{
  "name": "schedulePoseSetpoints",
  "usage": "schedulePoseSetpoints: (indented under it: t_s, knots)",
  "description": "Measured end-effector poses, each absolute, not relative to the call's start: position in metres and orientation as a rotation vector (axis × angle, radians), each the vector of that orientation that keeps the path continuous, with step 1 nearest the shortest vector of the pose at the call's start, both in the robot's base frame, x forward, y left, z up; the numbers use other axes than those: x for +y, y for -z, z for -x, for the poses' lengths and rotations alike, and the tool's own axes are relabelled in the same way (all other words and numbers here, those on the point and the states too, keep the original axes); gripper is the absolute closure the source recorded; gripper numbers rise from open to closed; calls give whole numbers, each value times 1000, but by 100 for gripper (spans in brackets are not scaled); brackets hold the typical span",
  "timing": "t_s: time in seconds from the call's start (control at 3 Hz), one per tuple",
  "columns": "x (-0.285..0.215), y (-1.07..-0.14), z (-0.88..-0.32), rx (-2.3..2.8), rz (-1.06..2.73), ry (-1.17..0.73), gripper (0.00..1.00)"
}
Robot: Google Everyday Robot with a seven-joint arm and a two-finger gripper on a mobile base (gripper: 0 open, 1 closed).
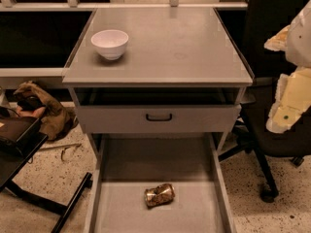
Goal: Pick orange can from middle drawer and place on counter
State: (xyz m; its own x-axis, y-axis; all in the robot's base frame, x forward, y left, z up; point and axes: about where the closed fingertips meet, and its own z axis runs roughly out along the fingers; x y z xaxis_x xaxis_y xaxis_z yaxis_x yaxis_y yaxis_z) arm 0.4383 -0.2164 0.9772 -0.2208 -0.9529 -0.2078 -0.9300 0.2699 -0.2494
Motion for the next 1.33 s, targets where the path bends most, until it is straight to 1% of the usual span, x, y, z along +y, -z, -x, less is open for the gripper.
schedulePoseSetpoints:
  t_s: [0.33, 0.67, 1.33]
  knots:
    - [-216, -977, -438, 2229, 1723, 102, 0]
    - [-214, -961, -435, 2215, 1685, 59, 0]
    - [-209, -868, -412, 2247, 1647, -147, 0]
